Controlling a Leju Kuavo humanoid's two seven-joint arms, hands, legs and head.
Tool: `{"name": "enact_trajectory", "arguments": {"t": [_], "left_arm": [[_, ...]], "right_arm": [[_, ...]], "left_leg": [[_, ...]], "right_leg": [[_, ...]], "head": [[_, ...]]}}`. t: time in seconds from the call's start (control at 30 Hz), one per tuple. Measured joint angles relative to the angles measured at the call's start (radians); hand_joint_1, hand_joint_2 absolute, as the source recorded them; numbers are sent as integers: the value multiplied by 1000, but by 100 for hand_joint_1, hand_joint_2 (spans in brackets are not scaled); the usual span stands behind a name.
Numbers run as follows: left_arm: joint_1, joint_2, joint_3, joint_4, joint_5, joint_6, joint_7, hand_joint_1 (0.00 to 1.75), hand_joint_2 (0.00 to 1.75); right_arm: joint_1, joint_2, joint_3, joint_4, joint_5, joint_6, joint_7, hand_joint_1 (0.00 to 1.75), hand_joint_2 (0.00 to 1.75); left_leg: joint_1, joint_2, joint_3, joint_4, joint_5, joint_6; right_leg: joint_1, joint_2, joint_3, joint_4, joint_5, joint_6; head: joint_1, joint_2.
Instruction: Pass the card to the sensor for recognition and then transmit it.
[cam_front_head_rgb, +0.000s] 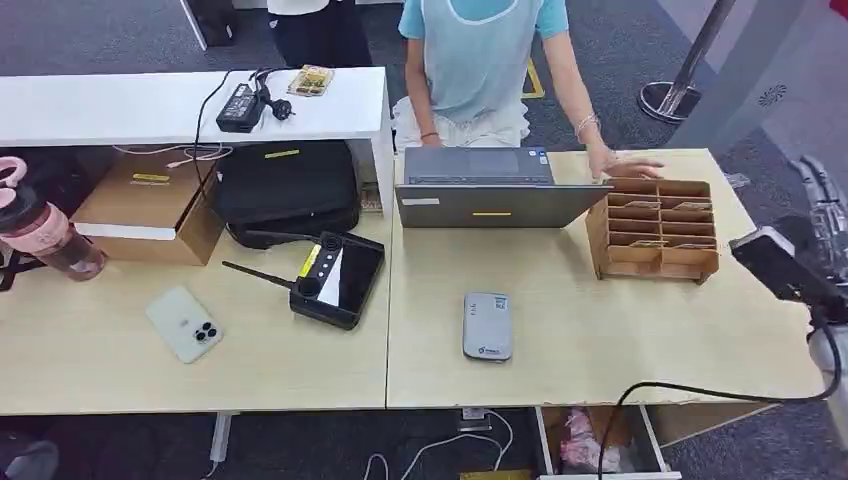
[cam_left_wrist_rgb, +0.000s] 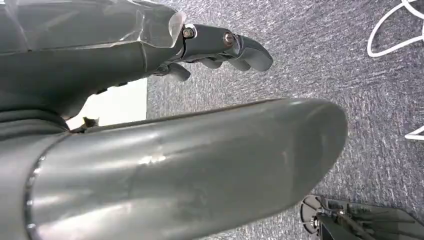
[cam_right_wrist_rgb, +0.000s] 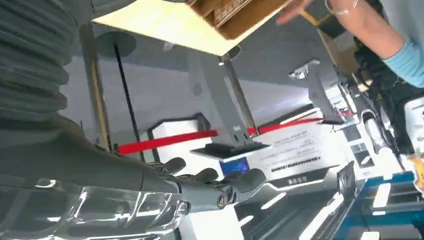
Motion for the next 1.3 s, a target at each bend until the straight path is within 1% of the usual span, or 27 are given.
{"name": "enact_trajectory", "arguments": {"t": [0.17,0.33,0.4,0.57,0.77,1.07,1.3], "left_arm": [[2,0,0,0,-11,-6,-1,0,0],[2,0,0,0,-17,-8,-5,0,0],[2,0,0,0,-18,-8,-6,0,0],[2,0,0,0,-20,-10,-8,0,0],[2,0,0,0,-23,-13,-10,0,0],[1,0,0,0,-28,-13,-15,0,0],[1,0,0,0,-24,-11,-15,0,0]], "right_arm": [[124,-23,-87,-120,-2,-3,11,0,175],[191,-35,-146,-194,0,-2,16,0,175],[212,-39,-164,-218,19,15,31,0,175],[258,-49,-196,-255,60,56,54,0,175],[313,-51,-233,-302,80,74,69,0,175],[371,-51,-276,-336,91,92,73,0,175],[379,-50,-285,-341,100,104,73,0,175]], "left_leg": [[0,0,0,0,0,0],[0,1,0,0,0,0],[0,1,0,0,0,0],[0,1,0,0,0,0],[0,1,0,0,0,0],[0,1,0,0,0,0],[0,2,0,0,0,0]], "right_leg": [[0,0,0,0,0,0],[0,1,0,0,0,0],[0,1,0,0,0,0],[0,1,0,0,0,0],[0,1,0,0,0,0],[0,1,0,0,0,0],[0,1,0,0,0,0]], "head": [[1,0],[0,0],[0,0],[1,0],[0,0],[0,0],[0,0]]}}
